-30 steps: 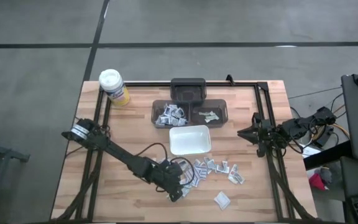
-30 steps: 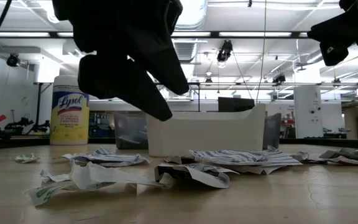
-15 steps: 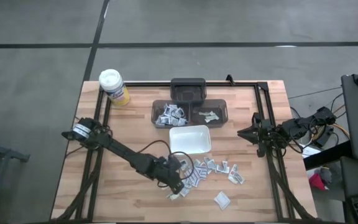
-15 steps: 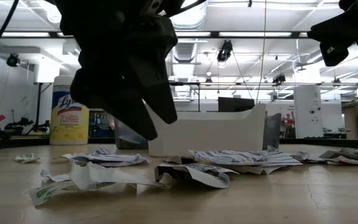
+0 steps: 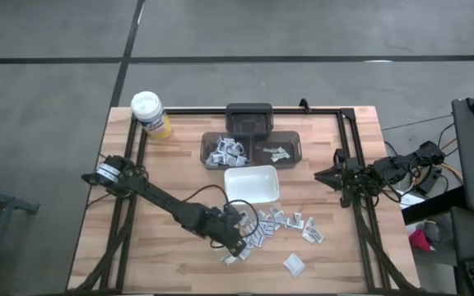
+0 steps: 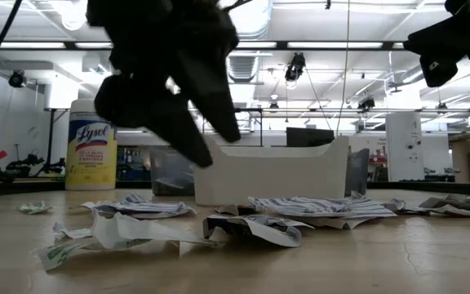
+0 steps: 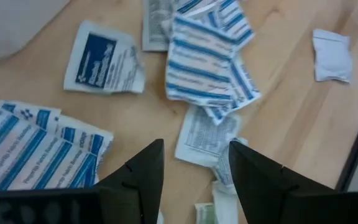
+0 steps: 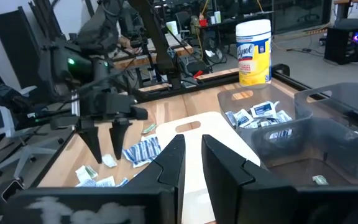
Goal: Pick & Place First Aid Supplies
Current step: Put the alcohol pad into the bottom left black bin
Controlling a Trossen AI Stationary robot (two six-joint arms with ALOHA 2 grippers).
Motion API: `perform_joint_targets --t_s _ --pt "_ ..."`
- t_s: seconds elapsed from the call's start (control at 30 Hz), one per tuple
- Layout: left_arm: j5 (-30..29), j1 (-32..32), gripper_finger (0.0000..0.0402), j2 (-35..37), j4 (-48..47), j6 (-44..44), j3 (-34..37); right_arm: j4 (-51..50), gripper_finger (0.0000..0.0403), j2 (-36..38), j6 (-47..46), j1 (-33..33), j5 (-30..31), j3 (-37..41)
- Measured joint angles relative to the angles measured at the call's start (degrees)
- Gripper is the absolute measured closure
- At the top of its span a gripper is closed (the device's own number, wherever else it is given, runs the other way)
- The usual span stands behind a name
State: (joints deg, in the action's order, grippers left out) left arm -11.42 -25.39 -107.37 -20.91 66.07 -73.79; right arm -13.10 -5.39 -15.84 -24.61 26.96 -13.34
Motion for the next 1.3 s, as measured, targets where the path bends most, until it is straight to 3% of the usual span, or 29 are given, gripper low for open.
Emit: perform_joint_targets --t_s 0.33,0.47,0.83,1.3 --pt "-0.05 0.04 0.0241 -11.08 -25.22 -7.91 -21.98 -0.10 0.0351 -0.07 1.07 0.01 0.02 0.00" --pt "2.05 0.43 0.0241 -15.97 -28.60 -7.91 -26.74 -0.11 0.0351 -0.07 1.06 -0.01 0.02 0.00" --pt "4.33 1.73 0.0241 -18.08 -28.68 -6.01 -27.72 -0.15 0.0351 -0.02 1.07 -0.01 0.02 0.00" --pt "7.65 1.66 0.0241 -18.08 -27.12 -11.63 -29.13 -0.20 0.0351 -0.02 1.27 -0.01 0.02 0.00"
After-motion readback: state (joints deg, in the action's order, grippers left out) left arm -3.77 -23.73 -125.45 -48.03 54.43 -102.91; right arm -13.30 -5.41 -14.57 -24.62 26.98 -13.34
